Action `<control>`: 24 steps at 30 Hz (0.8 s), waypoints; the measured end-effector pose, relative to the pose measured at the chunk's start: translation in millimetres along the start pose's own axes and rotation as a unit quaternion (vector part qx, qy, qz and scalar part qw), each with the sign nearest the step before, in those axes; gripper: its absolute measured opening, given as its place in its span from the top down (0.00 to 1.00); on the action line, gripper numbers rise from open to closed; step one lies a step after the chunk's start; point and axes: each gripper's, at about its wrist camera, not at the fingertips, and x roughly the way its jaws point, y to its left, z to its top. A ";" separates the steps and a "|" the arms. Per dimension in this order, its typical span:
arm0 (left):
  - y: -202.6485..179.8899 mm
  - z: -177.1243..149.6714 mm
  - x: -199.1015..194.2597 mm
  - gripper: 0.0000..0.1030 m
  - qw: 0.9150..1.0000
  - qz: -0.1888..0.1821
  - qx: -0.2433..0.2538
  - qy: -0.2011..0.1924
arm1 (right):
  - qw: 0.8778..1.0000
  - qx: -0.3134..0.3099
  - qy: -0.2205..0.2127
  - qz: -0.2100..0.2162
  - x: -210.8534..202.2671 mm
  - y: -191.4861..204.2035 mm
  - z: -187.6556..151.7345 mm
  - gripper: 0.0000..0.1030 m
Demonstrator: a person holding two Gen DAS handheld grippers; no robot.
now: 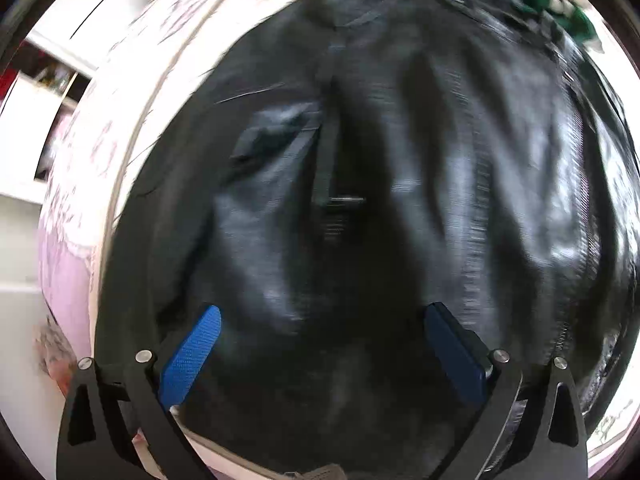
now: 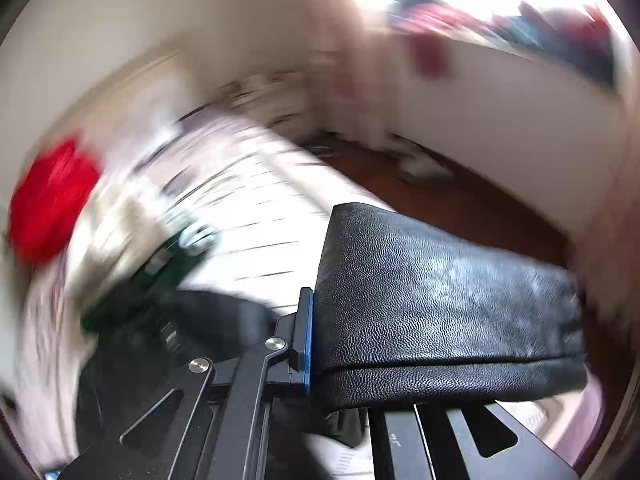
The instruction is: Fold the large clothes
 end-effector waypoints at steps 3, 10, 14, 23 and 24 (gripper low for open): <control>47.1 -3.6 3.1 0.00 0.999 -0.009 -0.047 0.011 | 0.988 -0.152 0.021 0.029 18.4 125.4 -17.6 0.95; 135.5 -28.5 23.3 0.00 0.995 -0.017 -0.086 0.048 | 0.848 -0.504 0.145 0.071 70.9 328.9 -203.9 0.94; 163.4 -38.4 24.5 0.00 0.995 -0.030 -0.077 0.048 | 0.828 -0.502 0.226 0.106 61.7 336.4 -241.5 0.59; 166.1 -28.2 -1.1 0.00 0.996 -0.052 -0.069 0.027 | 0.918 -0.144 0.312 0.197 27.1 236.8 -143.8 0.26; 167.3 -26.4 -1.3 0.00 0.996 -0.046 -0.073 0.026 | 0.923 -0.102 0.315 0.194 37.4 232.2 -142.6 0.26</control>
